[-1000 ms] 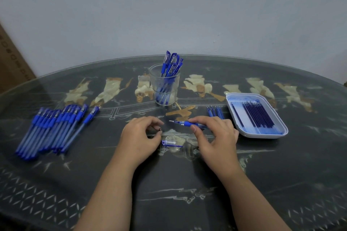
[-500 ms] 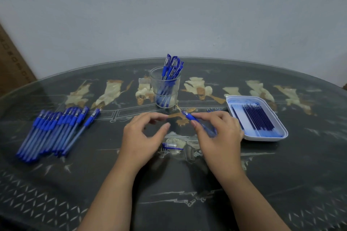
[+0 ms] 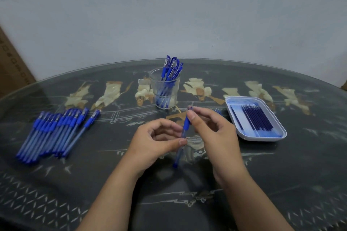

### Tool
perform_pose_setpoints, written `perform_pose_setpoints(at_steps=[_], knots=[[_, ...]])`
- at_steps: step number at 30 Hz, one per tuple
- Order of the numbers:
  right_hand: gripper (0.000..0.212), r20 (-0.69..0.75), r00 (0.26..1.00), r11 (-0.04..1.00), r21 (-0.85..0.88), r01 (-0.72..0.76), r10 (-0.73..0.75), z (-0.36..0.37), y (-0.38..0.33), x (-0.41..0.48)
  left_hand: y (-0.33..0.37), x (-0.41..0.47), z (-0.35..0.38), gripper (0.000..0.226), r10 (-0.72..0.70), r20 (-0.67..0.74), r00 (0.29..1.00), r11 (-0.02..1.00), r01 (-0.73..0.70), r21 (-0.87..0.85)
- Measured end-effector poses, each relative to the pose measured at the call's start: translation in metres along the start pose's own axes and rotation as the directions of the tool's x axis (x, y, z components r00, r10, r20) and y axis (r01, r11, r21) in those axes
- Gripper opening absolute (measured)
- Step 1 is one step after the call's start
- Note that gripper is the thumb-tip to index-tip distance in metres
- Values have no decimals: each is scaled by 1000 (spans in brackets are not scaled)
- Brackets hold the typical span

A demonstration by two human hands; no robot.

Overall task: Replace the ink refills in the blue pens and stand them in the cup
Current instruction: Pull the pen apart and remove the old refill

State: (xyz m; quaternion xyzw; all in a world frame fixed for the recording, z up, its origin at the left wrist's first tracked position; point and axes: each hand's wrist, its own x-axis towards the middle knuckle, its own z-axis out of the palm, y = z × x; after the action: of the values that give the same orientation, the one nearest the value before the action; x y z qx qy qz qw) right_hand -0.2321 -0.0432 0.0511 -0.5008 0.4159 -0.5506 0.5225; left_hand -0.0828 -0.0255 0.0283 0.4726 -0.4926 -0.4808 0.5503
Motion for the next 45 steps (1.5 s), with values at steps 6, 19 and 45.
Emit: perform_pose_setpoints(at_steps=[6, 19, 45], knots=[[17, -25, 996, 981, 176, -84, 90, -12, -8, 4, 4, -2, -1, 24, -27, 63, 998, 999, 25, 38], [27, -209, 973, 939, 307, 156, -93, -20, -19, 5, 6, -4, 0, 25, -45, 80, 996, 995, 38, 94], [22, 61, 993, 538, -843, -2, 100, -42, 18, 96, 4, 1, -5, 20, -34, -138, 990, 999, 34, -3]])
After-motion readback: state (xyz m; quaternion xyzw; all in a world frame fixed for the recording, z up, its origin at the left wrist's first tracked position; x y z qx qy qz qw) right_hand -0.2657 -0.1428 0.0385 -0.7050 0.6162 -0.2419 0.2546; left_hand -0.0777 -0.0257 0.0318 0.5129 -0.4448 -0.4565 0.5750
